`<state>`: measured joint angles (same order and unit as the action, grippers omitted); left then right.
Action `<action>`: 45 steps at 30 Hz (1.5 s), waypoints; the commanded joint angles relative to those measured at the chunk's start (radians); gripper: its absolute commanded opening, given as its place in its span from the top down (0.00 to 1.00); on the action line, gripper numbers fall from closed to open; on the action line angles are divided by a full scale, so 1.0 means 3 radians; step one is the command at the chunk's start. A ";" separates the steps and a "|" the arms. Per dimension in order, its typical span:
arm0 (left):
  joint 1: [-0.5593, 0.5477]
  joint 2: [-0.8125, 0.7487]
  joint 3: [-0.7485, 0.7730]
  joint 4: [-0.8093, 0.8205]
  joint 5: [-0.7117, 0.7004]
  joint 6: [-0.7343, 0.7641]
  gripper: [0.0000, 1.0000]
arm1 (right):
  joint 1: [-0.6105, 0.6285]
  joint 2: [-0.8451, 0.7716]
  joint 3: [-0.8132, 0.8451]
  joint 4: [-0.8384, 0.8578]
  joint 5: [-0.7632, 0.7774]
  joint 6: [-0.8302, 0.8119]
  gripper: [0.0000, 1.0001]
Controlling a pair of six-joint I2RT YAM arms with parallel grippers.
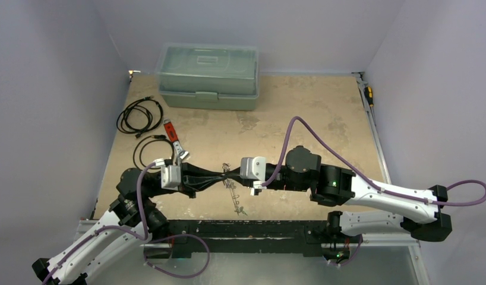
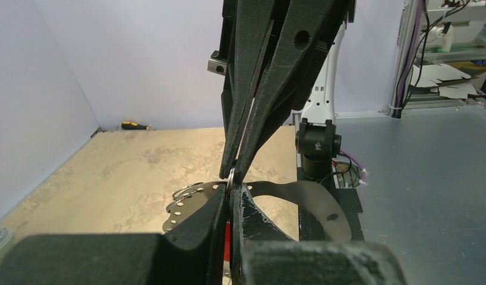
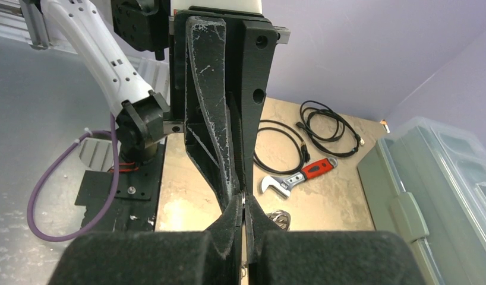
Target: Put the keys on the keyring
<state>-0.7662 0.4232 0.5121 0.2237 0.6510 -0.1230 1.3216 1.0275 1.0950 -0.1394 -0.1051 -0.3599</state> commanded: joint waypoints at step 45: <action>0.0000 0.0205 0.0115 -0.0147 0.0005 0.0027 1.00 | 0.0007 0.0635 0.1256 -0.1643 0.0404 -0.0257 0.71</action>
<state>-0.7662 0.4870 0.5125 0.1371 0.6376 -0.1200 1.3216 1.2369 1.4475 -0.6666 -0.0143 -0.4210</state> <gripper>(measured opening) 0.017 0.298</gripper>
